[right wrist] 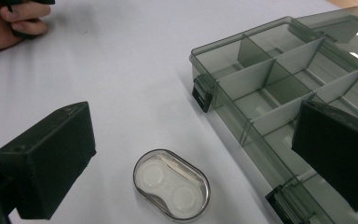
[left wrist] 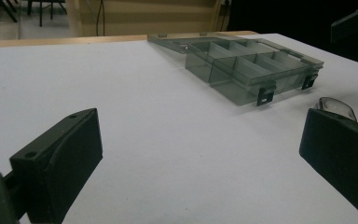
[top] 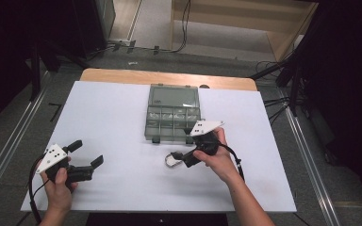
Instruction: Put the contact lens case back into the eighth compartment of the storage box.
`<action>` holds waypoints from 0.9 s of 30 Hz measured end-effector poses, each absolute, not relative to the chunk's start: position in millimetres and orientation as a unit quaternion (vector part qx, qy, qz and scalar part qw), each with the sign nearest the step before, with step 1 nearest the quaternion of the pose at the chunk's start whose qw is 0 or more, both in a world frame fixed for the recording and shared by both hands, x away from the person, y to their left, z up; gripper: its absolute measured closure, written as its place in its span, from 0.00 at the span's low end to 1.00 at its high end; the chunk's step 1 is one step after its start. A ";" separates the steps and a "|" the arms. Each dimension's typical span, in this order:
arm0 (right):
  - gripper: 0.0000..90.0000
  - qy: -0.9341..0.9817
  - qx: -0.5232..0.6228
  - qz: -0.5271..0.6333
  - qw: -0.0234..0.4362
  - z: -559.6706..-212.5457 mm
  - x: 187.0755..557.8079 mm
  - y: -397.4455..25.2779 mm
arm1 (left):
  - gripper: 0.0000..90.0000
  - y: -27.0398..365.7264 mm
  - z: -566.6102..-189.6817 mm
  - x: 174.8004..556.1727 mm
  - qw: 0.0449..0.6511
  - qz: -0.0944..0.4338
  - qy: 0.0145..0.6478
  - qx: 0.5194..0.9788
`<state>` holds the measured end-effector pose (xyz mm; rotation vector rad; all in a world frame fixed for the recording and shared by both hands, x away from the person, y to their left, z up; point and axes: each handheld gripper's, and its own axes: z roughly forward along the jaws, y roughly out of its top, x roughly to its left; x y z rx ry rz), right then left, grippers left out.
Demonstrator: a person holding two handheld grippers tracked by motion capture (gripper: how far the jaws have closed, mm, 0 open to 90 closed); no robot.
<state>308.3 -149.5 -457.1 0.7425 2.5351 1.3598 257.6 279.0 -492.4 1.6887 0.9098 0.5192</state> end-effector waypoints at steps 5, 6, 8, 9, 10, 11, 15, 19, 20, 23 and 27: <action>0.05 0.856 0.245 0.446 0.089 -457.9 307.0 -146.3 | 0.00 278.2 -492.4 257.3 0.545 0.220 0.382 0.714; 0.05 0.858 0.243 0.444 0.090 -457.8 307.1 -145.9 | 0.00 278.3 -492.4 257.3 0.544 0.220 0.382 0.714; 0.05 0.860 0.240 0.442 0.088 -457.8 307.2 -145.1 | 0.00 278.3 -492.4 257.3 0.545 0.220 0.381 0.713; 0.05 0.862 0.239 0.439 0.087 -457.6 307.3 -144.6 | 0.00 278.3 -492.4 257.3 0.545 0.220 0.382 0.714; 0.05 0.863 0.237 0.438 0.087 -457.7 307.4 -144.0 | 0.00 278.4 -492.4 257.3 0.545 0.220 0.382 0.714; 0.05 0.864 0.235 0.437 0.085 -457.6 307.3 -143.3 | 0.00 278.4 -492.4 257.3 0.545 0.220 0.382 0.714; 0.05 0.875 0.220 0.423 0.080 -457.9 307.0 -139.8 | 0.00 278.5 -492.5 257.4 0.546 0.219 0.381 0.713; 0.05 0.884 0.208 0.411 0.077 -459.8 306.9 -135.0 | 0.00 278.5 -492.5 257.4 0.546 0.219 0.381 0.713; 0.05 0.886 0.206 0.408 0.077 -460.5 307.2 -134.2 | 0.00 278.6 -492.5 257.4 0.546 0.218 0.381 0.713; 0.05 0.891 0.200 0.402 0.075 -462.1 308.4 -132.3 | 0.00 278.5 -492.5 257.3 0.546 0.218 0.381 0.713; 0.05 0.898 0.189 0.391 0.073 -464.3 309.3 -129.3 | 0.00 278.4 -492.6 257.4 0.546 0.219 0.381 0.713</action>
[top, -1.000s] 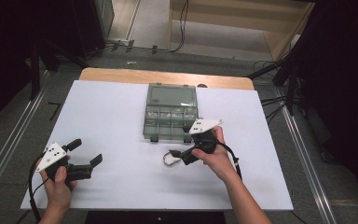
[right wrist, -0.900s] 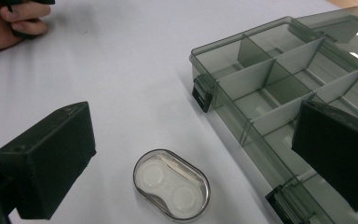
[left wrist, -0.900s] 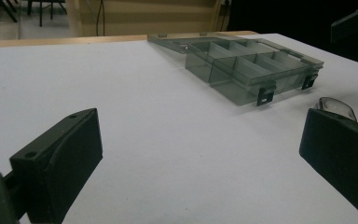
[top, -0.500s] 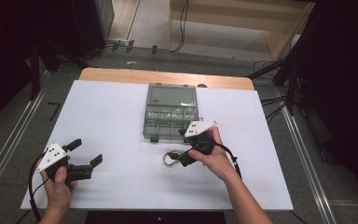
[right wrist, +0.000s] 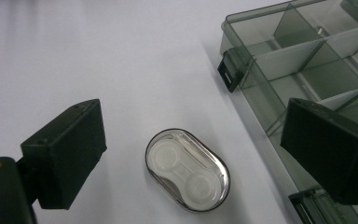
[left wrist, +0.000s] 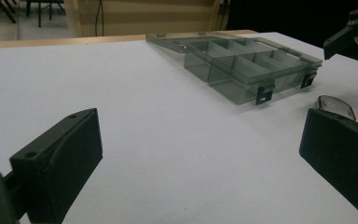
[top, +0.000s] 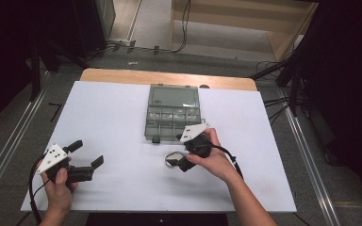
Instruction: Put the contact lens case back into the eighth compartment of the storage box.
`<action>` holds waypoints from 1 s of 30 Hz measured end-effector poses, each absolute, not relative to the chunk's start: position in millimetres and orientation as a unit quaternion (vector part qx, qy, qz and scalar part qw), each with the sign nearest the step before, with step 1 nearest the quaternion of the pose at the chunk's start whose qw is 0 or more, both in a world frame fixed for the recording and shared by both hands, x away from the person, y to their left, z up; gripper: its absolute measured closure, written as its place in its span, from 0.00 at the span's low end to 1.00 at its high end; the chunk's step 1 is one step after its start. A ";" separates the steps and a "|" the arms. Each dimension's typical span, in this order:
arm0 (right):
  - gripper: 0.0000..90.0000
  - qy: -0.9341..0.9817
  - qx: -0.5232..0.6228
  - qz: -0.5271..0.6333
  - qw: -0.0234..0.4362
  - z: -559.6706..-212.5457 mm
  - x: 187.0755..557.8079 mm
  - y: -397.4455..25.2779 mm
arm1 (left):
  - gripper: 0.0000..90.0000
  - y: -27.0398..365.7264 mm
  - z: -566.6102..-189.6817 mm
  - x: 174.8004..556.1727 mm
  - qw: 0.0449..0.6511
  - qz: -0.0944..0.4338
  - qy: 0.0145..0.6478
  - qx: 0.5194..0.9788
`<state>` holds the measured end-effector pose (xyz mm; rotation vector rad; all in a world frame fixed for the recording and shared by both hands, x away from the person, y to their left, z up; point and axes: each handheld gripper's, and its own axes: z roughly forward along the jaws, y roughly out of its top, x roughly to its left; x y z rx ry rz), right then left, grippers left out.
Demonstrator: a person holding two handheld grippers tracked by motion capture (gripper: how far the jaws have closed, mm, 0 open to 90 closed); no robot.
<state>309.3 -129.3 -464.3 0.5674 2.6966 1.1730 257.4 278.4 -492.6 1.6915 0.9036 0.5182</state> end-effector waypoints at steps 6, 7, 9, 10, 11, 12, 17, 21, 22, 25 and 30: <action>0.11 0.905 0.184 0.376 0.070 -468.1 311.1 -126.0 | 0.00 278.5 -492.5 257.3 0.546 0.219 0.380 0.714; 0.12 0.906 0.184 0.375 0.071 -468.5 311.3 -125.6 | 0.00 278.5 -492.5 257.3 0.546 0.219 0.380 0.714; 0.12 0.907 0.181 0.373 0.068 -469.8 311.8 -124.9 | 0.00 278.5 -492.5 257.4 0.546 0.219 0.380 0.714; 0.12 0.908 0.179 0.372 0.066 -470.4 311.9 -124.4 | 0.00 278.5 -492.5 257.3 0.546 0.219 0.380 0.714; 0.12 0.909 0.179 0.370 0.064 -470.9 311.7 -123.7 | 0.00 278.5 -492.5 257.3 0.546 0.219 0.380 0.714; 0.12 0.911 0.174 0.367 0.065 -472.0 312.3 -122.8 | 0.00 278.4 -492.5 257.3 0.546 0.219 0.380 0.714; 0.13 0.920 0.161 0.351 0.065 -474.8 312.8 -119.7 | 0.00 278.7 -492.5 257.4 0.547 0.218 0.380 0.713; 0.17 0.925 0.156 0.342 0.061 -477.1 314.1 -117.9 | 0.00 278.7 -492.6 257.4 0.547 0.218 0.380 0.713; 0.18 0.925 0.155 0.341 0.061 -477.9 314.3 -117.6 | 0.00 278.7 -492.6 257.3 0.547 0.218 0.380 0.713; 0.19 0.928 0.154 0.335 0.060 -480.2 314.8 -116.8 | 0.00 278.9 -492.6 257.5 0.547 0.218 0.380 0.713; 0.21 0.932 0.153 0.325 0.057 -483.8 315.8 -115.6 | 0.00 278.9 -492.6 257.5 0.547 0.218 0.379 0.713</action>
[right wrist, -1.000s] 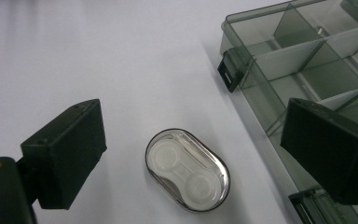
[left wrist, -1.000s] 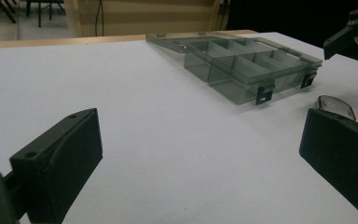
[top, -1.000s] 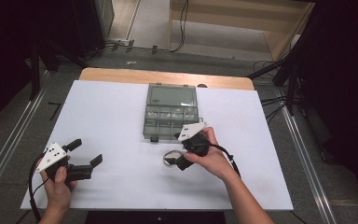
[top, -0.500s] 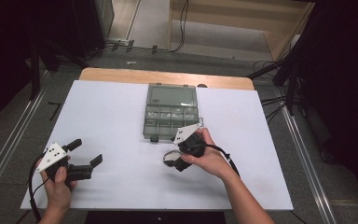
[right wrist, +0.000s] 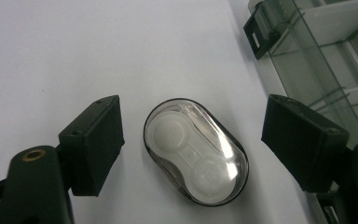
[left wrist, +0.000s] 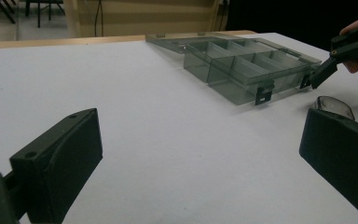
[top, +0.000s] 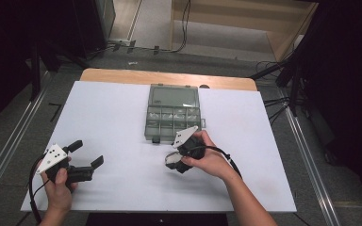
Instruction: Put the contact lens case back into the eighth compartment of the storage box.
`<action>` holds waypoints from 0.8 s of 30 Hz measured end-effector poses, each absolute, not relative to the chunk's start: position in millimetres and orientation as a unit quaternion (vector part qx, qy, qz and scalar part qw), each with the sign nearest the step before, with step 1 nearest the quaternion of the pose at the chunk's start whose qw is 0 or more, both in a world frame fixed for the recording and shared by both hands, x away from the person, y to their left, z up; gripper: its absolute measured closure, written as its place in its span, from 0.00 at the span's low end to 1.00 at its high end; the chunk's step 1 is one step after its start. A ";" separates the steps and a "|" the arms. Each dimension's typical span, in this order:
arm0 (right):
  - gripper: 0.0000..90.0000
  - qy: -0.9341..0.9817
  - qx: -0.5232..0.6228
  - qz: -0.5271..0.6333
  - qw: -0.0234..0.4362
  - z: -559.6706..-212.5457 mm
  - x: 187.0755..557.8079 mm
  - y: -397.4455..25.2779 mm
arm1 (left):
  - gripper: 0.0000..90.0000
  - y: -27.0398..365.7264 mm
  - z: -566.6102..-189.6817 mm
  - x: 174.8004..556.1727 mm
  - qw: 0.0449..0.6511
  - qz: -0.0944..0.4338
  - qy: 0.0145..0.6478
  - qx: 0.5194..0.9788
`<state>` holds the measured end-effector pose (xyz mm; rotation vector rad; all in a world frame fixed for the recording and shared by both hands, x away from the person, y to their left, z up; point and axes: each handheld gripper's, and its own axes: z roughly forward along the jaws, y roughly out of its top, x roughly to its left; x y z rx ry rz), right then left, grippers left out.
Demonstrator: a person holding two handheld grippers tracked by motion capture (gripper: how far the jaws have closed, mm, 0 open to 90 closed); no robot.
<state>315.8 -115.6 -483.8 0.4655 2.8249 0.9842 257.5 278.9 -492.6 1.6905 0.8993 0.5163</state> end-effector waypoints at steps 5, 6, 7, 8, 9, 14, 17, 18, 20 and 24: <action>0.24 0.936 0.151 0.312 0.057 -487.5 316.6 -114.4 | 0.00 278.4 -492.6 257.4 0.546 0.219 0.380 0.714; 0.25 0.937 0.150 0.311 0.056 -488.3 316.8 -114.2 | 0.00 278.3 -492.6 257.3 0.546 0.219 0.380 0.714; 0.25 0.937 0.151 0.310 0.055 -488.8 316.5 -113.8 | 0.00 278.3 -492.6 257.3 0.546 0.219 0.380 0.714; 0.25 0.938 0.150 0.308 0.055 -489.2 316.6 -113.4 | 0.00 278.3 -492.5 257.3 0.546 0.219 0.380 0.714; 0.26 0.938 0.148 0.308 0.056 -489.6 316.9 -113.2 | 0.00 278.2 -492.5 257.3 0.546 0.219 0.380 0.714; 0.28 0.939 0.149 0.304 0.056 -492.0 317.6 -112.7 | 0.00 278.2 -492.5 257.2 0.545 0.219 0.380 0.715; 0.30 0.940 0.148 0.303 0.054 -493.6 318.3 -113.2 | 0.00 278.2 -492.5 257.2 0.545 0.220 0.380 0.715; 0.31 0.941 0.147 0.301 0.055 -494.1 318.3 -113.3 | 0.00 278.1 -492.5 257.3 0.545 0.219 0.380 0.714; 0.32 0.942 0.144 0.298 0.055 -495.1 318.1 -112.9 | 0.00 278.1 -492.4 257.2 0.544 0.220 0.379 0.715; 0.33 0.943 0.144 0.295 0.056 -497.0 318.1 -112.3 | 0.00 277.8 -492.5 257.3 0.543 0.220 0.379 0.716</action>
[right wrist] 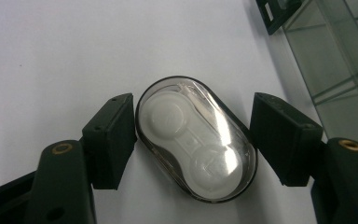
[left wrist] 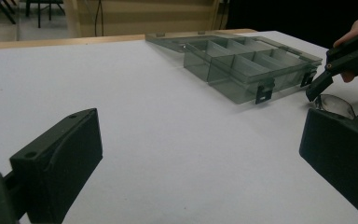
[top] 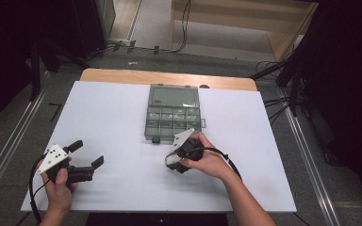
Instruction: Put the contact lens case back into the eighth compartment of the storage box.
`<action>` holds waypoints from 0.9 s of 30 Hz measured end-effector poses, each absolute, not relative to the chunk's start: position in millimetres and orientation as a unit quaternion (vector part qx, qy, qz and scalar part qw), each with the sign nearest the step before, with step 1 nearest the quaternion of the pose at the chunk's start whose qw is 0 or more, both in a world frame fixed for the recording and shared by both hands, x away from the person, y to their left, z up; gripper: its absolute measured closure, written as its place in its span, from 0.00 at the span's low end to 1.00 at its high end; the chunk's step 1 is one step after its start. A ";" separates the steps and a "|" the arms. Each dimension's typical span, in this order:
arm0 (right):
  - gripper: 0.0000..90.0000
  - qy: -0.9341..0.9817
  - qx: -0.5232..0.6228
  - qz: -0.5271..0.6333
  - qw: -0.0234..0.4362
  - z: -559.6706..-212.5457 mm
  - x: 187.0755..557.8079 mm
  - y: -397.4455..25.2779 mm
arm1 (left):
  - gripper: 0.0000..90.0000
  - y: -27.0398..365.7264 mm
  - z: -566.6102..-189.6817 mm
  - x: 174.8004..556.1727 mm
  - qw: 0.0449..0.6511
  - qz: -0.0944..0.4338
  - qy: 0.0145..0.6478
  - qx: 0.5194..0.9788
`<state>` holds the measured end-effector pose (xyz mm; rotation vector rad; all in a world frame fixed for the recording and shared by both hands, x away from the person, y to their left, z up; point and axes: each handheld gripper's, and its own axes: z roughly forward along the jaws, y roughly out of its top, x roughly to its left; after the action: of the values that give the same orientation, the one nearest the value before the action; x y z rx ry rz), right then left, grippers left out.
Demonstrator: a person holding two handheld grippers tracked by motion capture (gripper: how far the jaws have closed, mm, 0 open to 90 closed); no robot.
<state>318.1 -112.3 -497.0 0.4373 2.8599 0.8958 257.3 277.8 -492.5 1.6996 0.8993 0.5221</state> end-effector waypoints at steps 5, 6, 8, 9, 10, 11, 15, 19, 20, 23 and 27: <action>0.34 0.943 0.143 0.294 0.057 -499.5 318.8 -112.3 | 0.00 277.8 -492.5 257.4 0.544 0.219 0.380 0.715; 0.35 0.944 0.142 0.293 0.057 -499.9 318.9 -112.3 | 0.00 278.0 -492.5 257.4 0.544 0.218 0.380 0.715; 0.35 0.944 0.144 0.293 0.056 -500.4 318.4 -112.0 | 0.00 278.2 -492.6 257.4 0.545 0.218 0.380 0.715; 0.35 0.944 0.143 0.292 0.056 -500.4 318.6 -112.0 | 0.00 278.2 -492.5 257.4 0.545 0.218 0.380 0.715; 0.35 0.944 0.144 0.292 0.056 -500.3 318.6 -112.1 | 0.00 278.2 -492.5 257.4 0.545 0.218 0.380 0.715; 0.35 0.944 0.141 0.292 0.057 -500.5 319.2 -112.4 | 0.00 278.2 -492.4 257.3 0.544 0.219 0.381 0.715; 0.36 0.945 0.141 0.292 0.053 -500.7 319.7 -112.6 | 0.00 278.3 -492.5 257.3 0.544 0.218 0.381 0.715; 0.36 0.944 0.141 0.292 0.050 -500.9 320.5 -112.8 | 0.00 278.2 -492.5 257.4 0.545 0.218 0.381 0.715; 0.37 0.945 0.142 0.291 0.050 -500.7 320.6 -112.9 | 0.00 278.1 -492.5 257.5 0.545 0.217 0.381 0.715; 0.41 0.944 0.147 0.292 0.051 -500.3 320.9 -114.1 | 0.00 278.2 -492.6 257.5 0.545 0.217 0.381 0.715; 0.52 0.942 0.155 0.294 0.051 -499.3 321.8 -116.9 | 0.00 278.1 -492.6 257.6 0.545 0.217 0.381 0.715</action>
<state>321.8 -116.9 -499.3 0.4703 2.8660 0.8950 257.6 278.1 -492.6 1.6963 0.9028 0.5159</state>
